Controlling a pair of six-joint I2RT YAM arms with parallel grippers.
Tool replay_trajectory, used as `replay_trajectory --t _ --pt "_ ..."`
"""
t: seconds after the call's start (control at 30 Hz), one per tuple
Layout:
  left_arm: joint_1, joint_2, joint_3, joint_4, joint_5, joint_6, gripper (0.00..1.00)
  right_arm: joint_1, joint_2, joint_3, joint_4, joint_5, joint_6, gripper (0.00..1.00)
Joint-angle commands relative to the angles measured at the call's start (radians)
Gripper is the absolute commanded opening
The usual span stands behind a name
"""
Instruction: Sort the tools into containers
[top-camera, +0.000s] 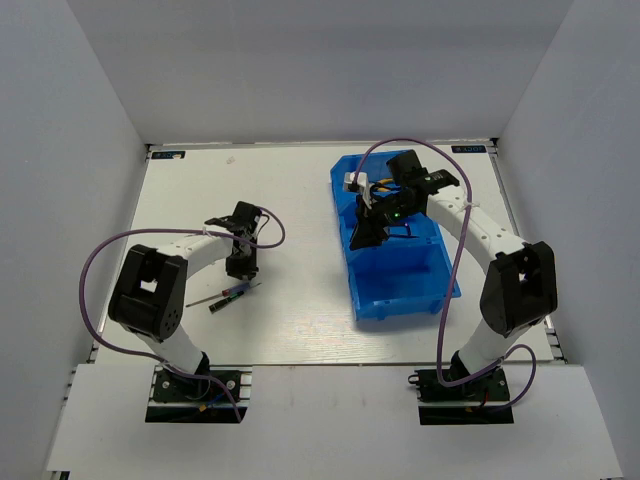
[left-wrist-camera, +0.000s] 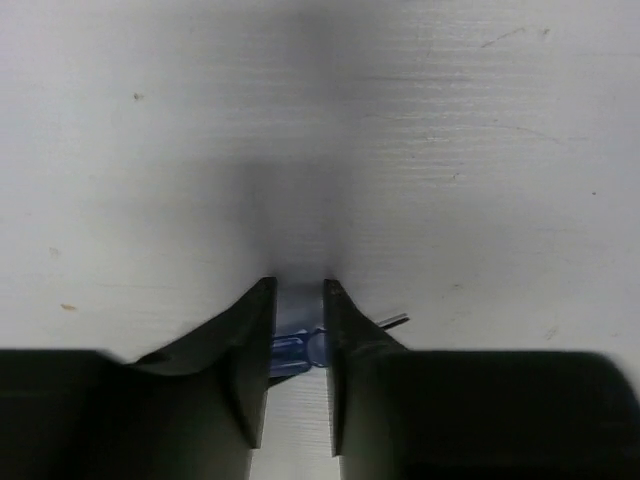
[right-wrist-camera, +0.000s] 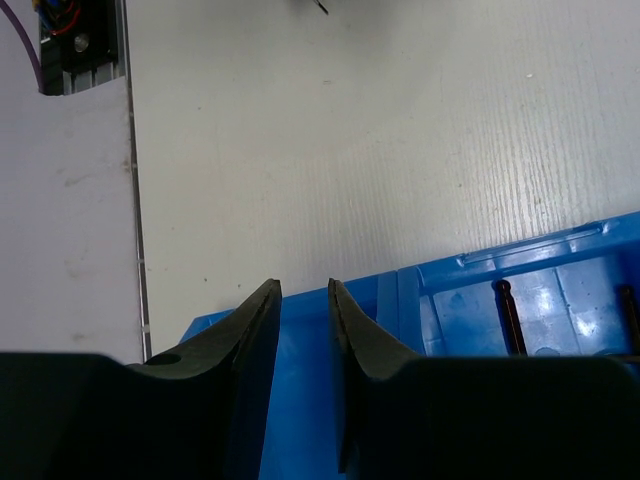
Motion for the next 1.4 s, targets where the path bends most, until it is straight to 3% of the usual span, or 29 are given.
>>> replay_trajectory --t 0.0,0.03,0.07,0.2,0.33,0.37,0.4,0.47,0.6,0.7,0.73,0.83,1.1,1.17,1.37 --pt "0.014 0.047 0.028 -0.046 -0.048 0.004 0.48 -0.006 -0.053 -0.017 -0.016 -0.01 -0.001 0.32" --pt "0.014 0.047 0.057 -0.046 -0.048 0.016 0.59 -0.009 -0.052 -0.018 -0.018 -0.008 -0.007 0.33" --pt "0.023 0.037 0.077 -0.06 -0.048 0.016 0.61 -0.007 -0.055 -0.018 -0.019 -0.007 -0.008 0.33" --pt "0.023 -0.014 0.174 -0.147 -0.054 -0.036 0.63 -0.012 -0.063 -0.024 -0.024 -0.002 -0.016 0.33" --pt "0.023 -0.156 0.162 -0.287 -0.108 -0.261 0.47 -0.012 -0.058 -0.031 -0.021 -0.016 -0.018 0.33" --pt "0.023 -0.177 0.151 -0.316 -0.108 -0.398 0.44 -0.013 -0.058 -0.031 -0.018 -0.017 -0.019 0.33" --pt "0.023 -0.193 0.137 -0.35 -0.123 -0.48 0.31 -0.013 -0.057 -0.032 -0.015 -0.019 -0.015 0.33" --pt "0.023 -0.221 0.094 -0.448 -0.087 -0.679 0.25 -0.012 -0.044 -0.032 -0.013 -0.03 -0.013 0.33" --pt "0.014 -0.313 -0.086 -0.374 0.028 -0.846 0.34 -0.01 -0.031 -0.022 -0.001 -0.048 -0.004 0.33" --pt "0.014 -0.339 -0.137 -0.295 -0.003 -0.918 0.42 -0.012 -0.03 -0.021 -0.004 -0.056 0.004 0.33" --pt "0.023 -0.32 -0.137 -0.295 -0.014 -0.929 0.47 -0.012 -0.037 -0.024 -0.003 -0.057 0.005 0.33" --pt "0.032 -0.263 -0.09 -0.283 -0.048 -0.929 0.5 -0.009 -0.049 -0.047 -0.003 -0.057 0.004 0.33" --pt "0.032 -0.236 0.036 -0.329 -0.094 -0.929 0.5 -0.018 -0.099 -0.112 -0.003 -0.037 -0.013 0.33" --pt "0.043 -0.249 0.036 -0.39 -0.131 -0.939 0.6 -0.022 -0.106 -0.124 -0.004 -0.04 -0.018 0.33" --pt "0.063 -0.278 -0.034 -0.392 -0.084 -0.979 0.62 -0.022 -0.089 -0.112 -0.006 -0.053 -0.018 0.33"
